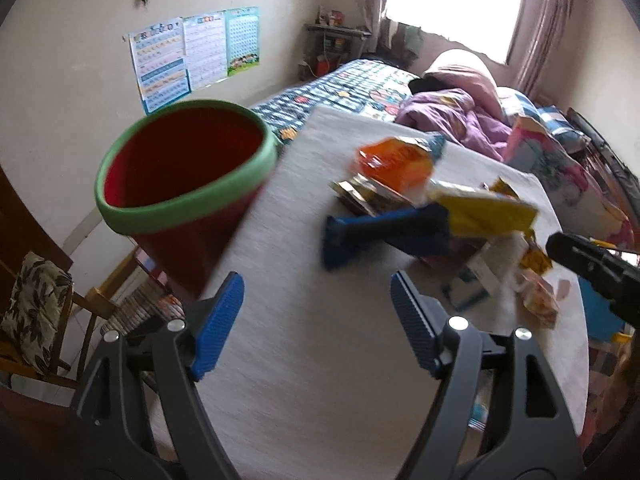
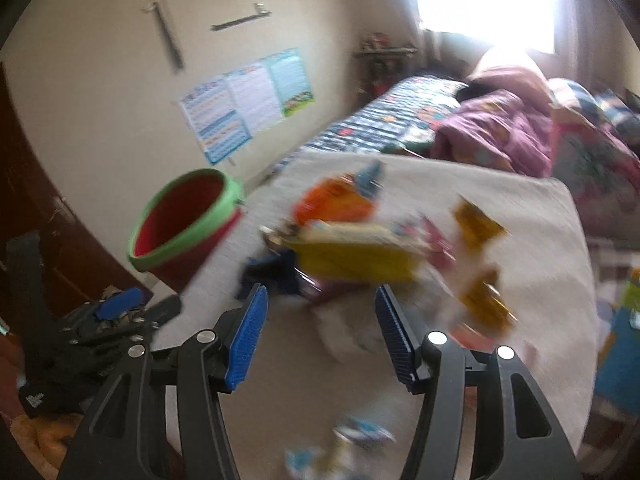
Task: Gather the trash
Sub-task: 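Move both grippers back over the table toward the remaining wrappers, then grasp the blue-and-white snack bag with the left gripper while the right gripper grasps the yellow candy wrapper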
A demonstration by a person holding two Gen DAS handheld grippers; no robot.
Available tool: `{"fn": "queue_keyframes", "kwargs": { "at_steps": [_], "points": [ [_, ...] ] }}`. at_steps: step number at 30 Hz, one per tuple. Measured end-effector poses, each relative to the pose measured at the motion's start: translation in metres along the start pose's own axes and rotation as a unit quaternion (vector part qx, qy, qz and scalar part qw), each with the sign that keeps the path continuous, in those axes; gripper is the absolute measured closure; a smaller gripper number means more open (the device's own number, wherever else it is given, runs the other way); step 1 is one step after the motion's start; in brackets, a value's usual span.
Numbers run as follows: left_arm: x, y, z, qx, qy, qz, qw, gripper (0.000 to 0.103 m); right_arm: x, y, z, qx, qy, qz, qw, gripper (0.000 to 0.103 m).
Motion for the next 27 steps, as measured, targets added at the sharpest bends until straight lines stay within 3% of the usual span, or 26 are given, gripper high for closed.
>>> {"fn": "queue_keyframes", "kwargs": {
  "at_steps": [3, 7, 14, 22, 27],
  "points": [
    [0.019, -0.013, -0.002, -0.011, -0.024, -0.010, 0.9996, 0.026, 0.028, -0.019, 0.000, -0.016, -0.011, -0.023, 1.000, 0.048],
    [0.060, -0.035, 0.000, -0.021, -0.058, -0.059, 0.9963, 0.024, 0.061, -0.033, -0.001, -0.028, -0.019, -0.056, 0.998, 0.048],
    [0.132, -0.083, -0.014, -0.088, -0.135, -0.123, 0.9792, 0.023, 0.087, -0.035, 0.006, -0.021, -0.024, -0.070, 0.997, 0.048],
    [0.159, -0.107, -0.040, -0.144, -0.137, -0.141, 0.9698, 0.024, 0.110, -0.047, 0.008, -0.033, -0.026, -0.088, 0.995, 0.048],
    [0.163, -0.115, -0.048, -0.162, -0.125, -0.150, 0.9673, 0.036, 0.122, -0.048, 0.006, -0.038, -0.018, -0.107, 0.993, 0.048]
  ]
}}
Point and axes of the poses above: each gripper's, at about its wrist camera, not at the fingertips, and z roughly against the way its jaws point, x to its right, y to its top, the point moved 9 cm from there along -z, roughly the way its jaws point, and after that the axes turned 5 degrees about -x, right-handed, at the moved point
